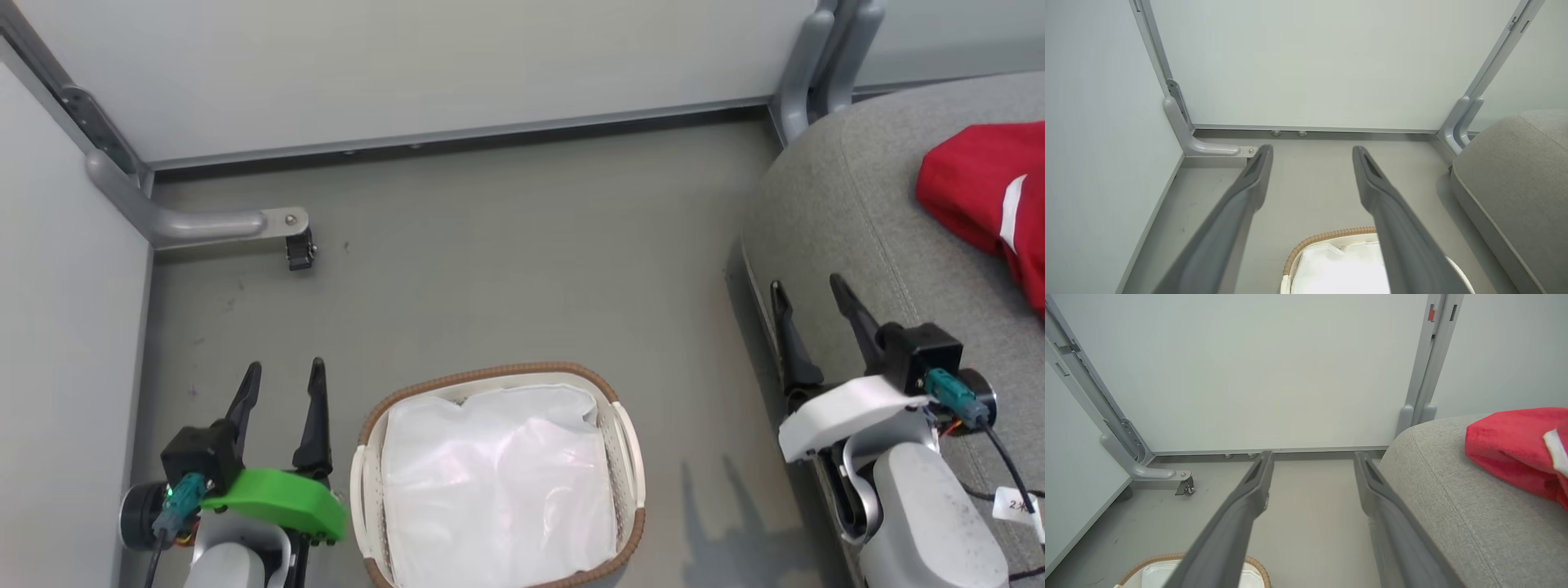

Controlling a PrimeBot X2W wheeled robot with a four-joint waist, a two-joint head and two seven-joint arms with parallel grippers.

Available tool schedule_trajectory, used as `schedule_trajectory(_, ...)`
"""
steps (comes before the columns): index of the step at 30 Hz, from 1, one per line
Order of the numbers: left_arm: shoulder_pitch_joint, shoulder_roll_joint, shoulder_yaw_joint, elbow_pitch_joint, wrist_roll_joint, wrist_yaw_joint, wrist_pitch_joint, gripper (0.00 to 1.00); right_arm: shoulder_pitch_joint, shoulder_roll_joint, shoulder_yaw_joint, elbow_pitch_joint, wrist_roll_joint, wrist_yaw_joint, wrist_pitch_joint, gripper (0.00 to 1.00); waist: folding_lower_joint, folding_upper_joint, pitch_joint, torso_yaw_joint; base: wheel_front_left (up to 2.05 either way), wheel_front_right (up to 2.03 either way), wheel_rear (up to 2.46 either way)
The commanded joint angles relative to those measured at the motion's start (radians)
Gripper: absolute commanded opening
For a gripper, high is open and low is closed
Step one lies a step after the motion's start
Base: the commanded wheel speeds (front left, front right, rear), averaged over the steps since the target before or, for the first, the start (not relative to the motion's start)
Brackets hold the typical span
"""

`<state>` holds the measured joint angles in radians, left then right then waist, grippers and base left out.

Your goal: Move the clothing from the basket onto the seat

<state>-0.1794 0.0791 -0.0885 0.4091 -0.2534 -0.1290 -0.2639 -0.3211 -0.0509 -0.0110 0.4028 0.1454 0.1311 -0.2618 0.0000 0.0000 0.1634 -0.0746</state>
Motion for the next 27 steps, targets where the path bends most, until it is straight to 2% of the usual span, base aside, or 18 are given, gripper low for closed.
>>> schedule_trajectory(1, 0.027, -0.006, 0.019, 0.006, 0.011, -0.003, -0.001, 1.0, 0.025, -0.002, 0.002, 0.007, -0.001, -0.001, -0.005, 1.0, 0.0, 0.0, -0.029, 0.014, 0.0, 0.0, 0.0)
schedule_trajectory(6, 0.068, -0.02, 0.055, 0.022, 0.021, -0.003, -0.001, 1.0, 0.064, -0.002, 0.014, 0.023, 0.025, -0.001, -0.005, 1.0, 0.0, 0.0, -0.064, 0.016, 0.0, 0.0, 0.0)
schedule_trajectory(15, 0.113, -0.027, 0.055, 0.029, -0.03, -0.003, -0.001, 1.0, 0.115, -0.002, 0.021, 0.039, 0.038, -0.001, -0.005, 1.0, 0.0, 0.0, -0.105, 0.018, 0.0, 0.0, 0.0)
schedule_trajectory(16, 0.101, -0.028, 0.054, 0.03, -0.028, 0.0, 0.0, 0.0, 0.107, 0.002, 0.021, 0.04, 0.034, 0.0, 0.0, 0.0, 0.0, 0.0, -0.102, 0.017, 0.0, 0.0, 0.0)
schedule_trajectory(20, 0.111, -0.031, 0.053, 0.06, -0.034, 0.0, 0.002, 0.0, 0.126, 0.01, 0.019, 0.07, 0.04, 0.0, 0.005, 0.0, 0.0, 0.0, -0.103, 0.017, 0.0, 0.0, 0.0)
schedule_trajectory(27, 0.106, -0.031, 0.069, 0.04, -0.158, 0.0, 0.039, 0.0, 0.129, 0.009, 0.002, 0.053, 0.173, 0.0, 0.045, 0.0, 0.0, 0.0, -0.106, 0.021, 0.0, 0.0, 0.0)
